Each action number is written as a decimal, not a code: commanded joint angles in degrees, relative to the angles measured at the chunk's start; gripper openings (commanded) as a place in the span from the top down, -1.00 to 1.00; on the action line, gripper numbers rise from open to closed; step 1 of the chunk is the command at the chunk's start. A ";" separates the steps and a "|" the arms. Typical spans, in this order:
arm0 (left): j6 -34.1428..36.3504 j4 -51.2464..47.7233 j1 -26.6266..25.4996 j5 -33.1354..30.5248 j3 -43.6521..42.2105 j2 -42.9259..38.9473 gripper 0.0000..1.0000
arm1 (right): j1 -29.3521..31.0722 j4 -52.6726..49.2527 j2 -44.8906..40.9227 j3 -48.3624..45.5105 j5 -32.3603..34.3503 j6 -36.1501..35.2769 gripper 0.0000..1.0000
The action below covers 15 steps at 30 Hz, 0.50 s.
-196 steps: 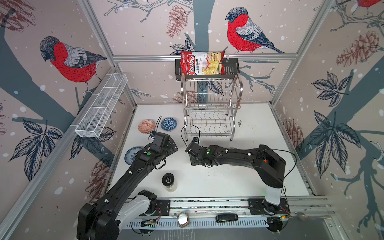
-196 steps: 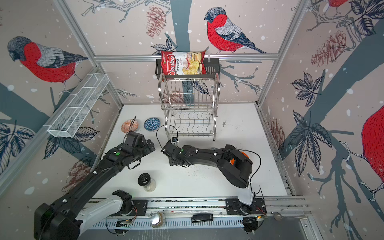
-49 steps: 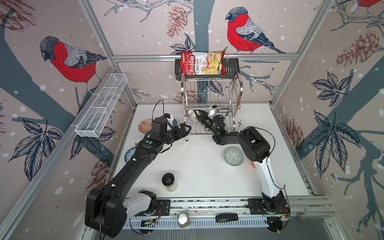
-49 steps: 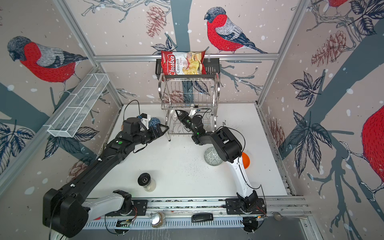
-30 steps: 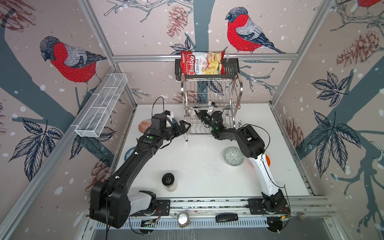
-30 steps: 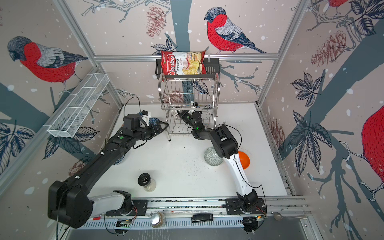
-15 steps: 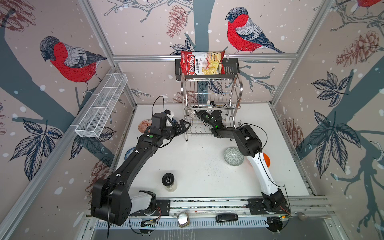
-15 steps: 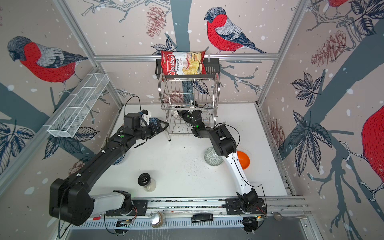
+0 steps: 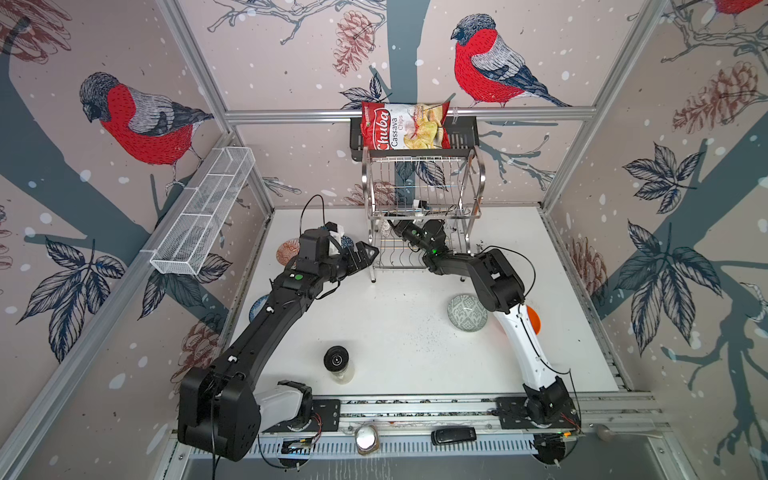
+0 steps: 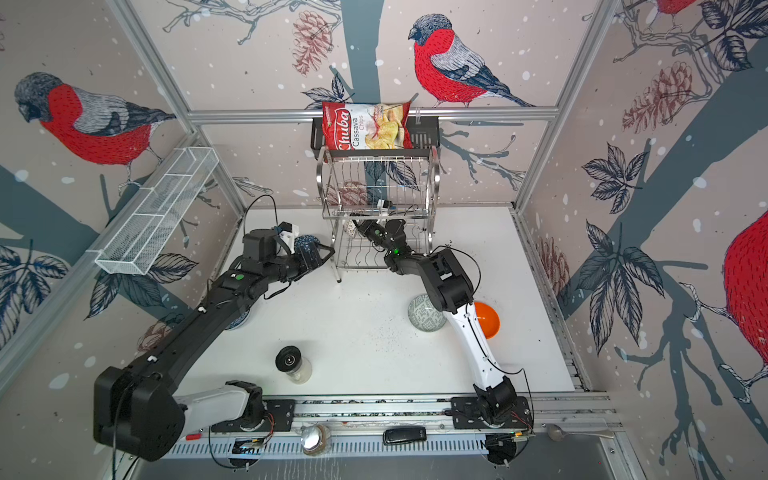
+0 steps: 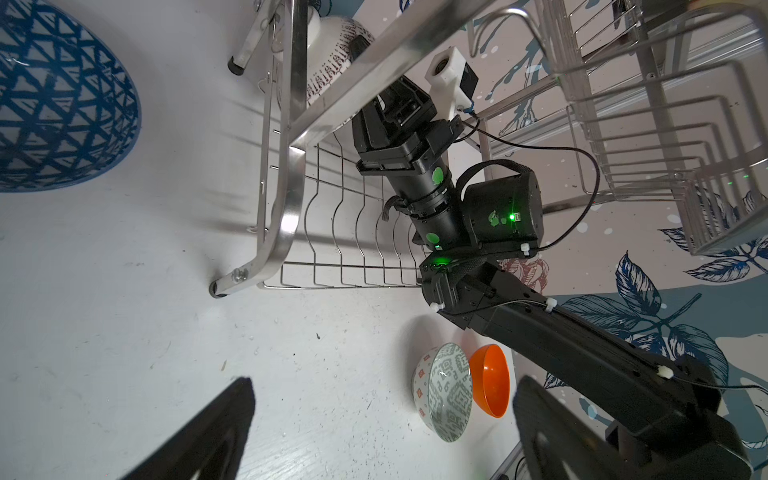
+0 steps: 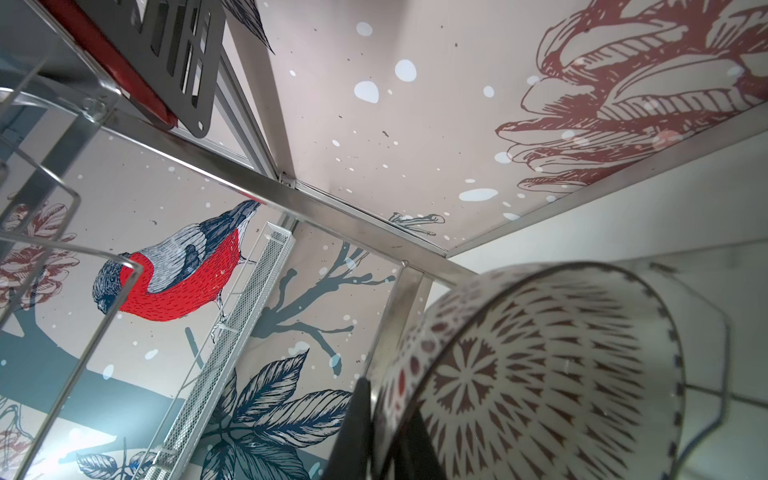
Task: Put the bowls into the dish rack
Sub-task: 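Carry the bowl into the dish rack's lower tier with the right gripper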
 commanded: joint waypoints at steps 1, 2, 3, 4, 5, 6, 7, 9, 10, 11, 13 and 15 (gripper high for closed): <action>0.61 0.65 0.28 -0.19 -0.19 -0.38 -0.95 | -0.03 -3.63 -0.69 0.33 -1.90 -3.98 1.00; 0.53 0.67 0.28 -0.22 -0.24 -0.33 -0.95 | -0.12 -3.99 -0.69 0.36 -2.12 -4.35 1.00; 0.52 0.76 0.28 -0.15 -0.19 -0.32 -0.95 | -0.21 -4.17 -0.76 0.41 -2.41 -4.59 1.00; 0.52 0.77 0.28 -0.11 -0.11 -0.32 -0.95 | -0.29 -4.29 -0.77 0.26 -2.66 -4.82 1.00; 0.52 0.76 0.24 0.03 -0.01 -0.20 -0.95 | -0.43 -4.43 -0.83 0.16 -2.72 -5.06 1.00; 0.58 0.68 0.26 0.00 0.08 -0.19 -0.95 | -0.47 -4.52 -0.93 -0.03 -2.79 -5.33 1.00; 0.65 0.59 0.28 0.04 0.08 -0.19 -0.95 | -0.55 -4.63 -1.10 -0.13 -2.91 -5.67 1.00; 0.66 0.50 0.28 -0.10 -0.01 -0.20 -0.95 | -0.56 -5.53 -1.20 0.11 -3.22 -6.34 1.00; 0.69 0.57 0.33 -0.13 -0.17 -0.26 -0.95 | -0.56 -6.16 -1.12 0.47 -3.52 -6.88 1.00; 0.56 0.58 0.31 -0.11 -0.28 -0.24 -0.95 | -0.56 -6.94 -1.16 0.87 -3.99 -7.54 1.00; 0.27 0.90 0.24 0.12 -0.61 -0.31 -0.95 | -0.54 -8.74 -1.20 1.45 -4.84 -9.10 0.99; 0.05 1.11 0.31 0.16 -0.71 -0.47 -0.95 | -0.65 -9.63 -1.54 1.33 -5.49 -10.13 0.98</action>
